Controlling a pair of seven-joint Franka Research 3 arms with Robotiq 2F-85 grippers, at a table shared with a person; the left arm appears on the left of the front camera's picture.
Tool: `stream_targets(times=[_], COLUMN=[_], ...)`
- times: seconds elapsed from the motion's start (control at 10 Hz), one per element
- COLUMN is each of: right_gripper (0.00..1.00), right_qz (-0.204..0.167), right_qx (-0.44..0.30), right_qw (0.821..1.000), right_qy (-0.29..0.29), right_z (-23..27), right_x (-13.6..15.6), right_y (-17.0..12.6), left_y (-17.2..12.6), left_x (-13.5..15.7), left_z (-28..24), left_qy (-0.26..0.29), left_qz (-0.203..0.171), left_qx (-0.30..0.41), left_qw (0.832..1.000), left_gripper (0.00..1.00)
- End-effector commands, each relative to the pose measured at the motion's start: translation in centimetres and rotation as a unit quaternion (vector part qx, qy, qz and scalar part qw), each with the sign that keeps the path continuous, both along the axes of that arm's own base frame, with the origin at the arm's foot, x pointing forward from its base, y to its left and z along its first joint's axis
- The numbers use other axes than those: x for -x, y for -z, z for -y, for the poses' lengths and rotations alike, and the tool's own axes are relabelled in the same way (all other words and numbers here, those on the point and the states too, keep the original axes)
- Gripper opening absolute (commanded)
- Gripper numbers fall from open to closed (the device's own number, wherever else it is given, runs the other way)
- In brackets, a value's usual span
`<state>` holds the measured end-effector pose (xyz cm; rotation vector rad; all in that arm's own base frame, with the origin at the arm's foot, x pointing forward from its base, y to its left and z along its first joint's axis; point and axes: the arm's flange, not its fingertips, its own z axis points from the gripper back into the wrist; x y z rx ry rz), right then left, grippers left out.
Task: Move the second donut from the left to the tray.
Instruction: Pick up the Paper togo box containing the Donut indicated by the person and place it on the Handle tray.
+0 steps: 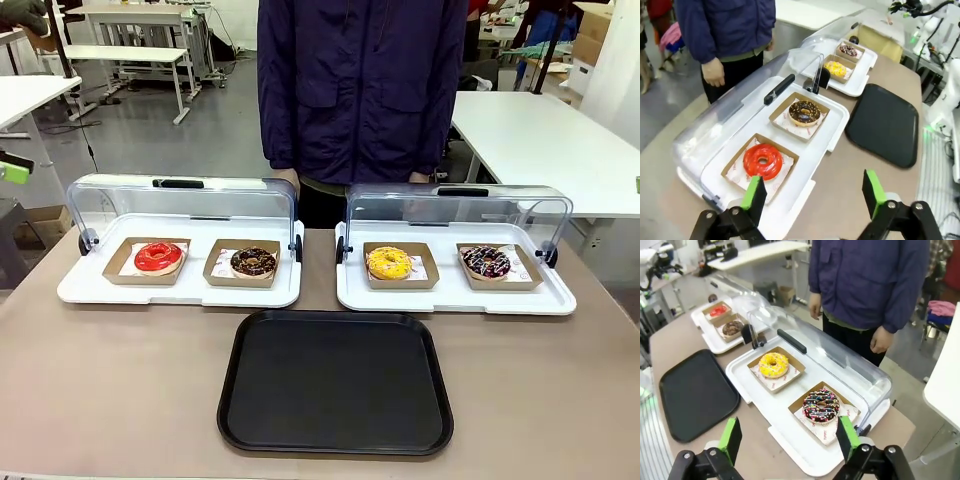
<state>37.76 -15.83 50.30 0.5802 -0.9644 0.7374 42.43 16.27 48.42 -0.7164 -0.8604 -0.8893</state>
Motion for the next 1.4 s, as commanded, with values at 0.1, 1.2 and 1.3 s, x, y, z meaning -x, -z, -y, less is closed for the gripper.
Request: stream_targets(times=[0.1, 1.2, 1.3], right_gripper=[1.0, 1.0, 1.0], right_qz=[0.014, -0.004, -0.004], right_qx=[0.0, -0.002, -0.002], right_qw=[1.0, 1.0, 1.0], right_qy=[-0.01, -0.001, -0.001], right_z=[-0.22, -0.13, -0.13], right_x=[0.28, 0.18, 0.18], right_y=[0.84, 1.11, 1.11], left_y=[1.15, 1.91, 1.91], left_x=[-0.99, -1.0, -1.0], left_z=[-0.72, -0.44, -0.44], left_qy=[0.017, 0.015, 0.015], left_qz=[0.03, 0.017, 0.017], left_qx=[0.016, 0.003, 0.003], left_qw=[0.999, 1.0, 1.0], left_gripper=[1.0, 1.0, 1.0])
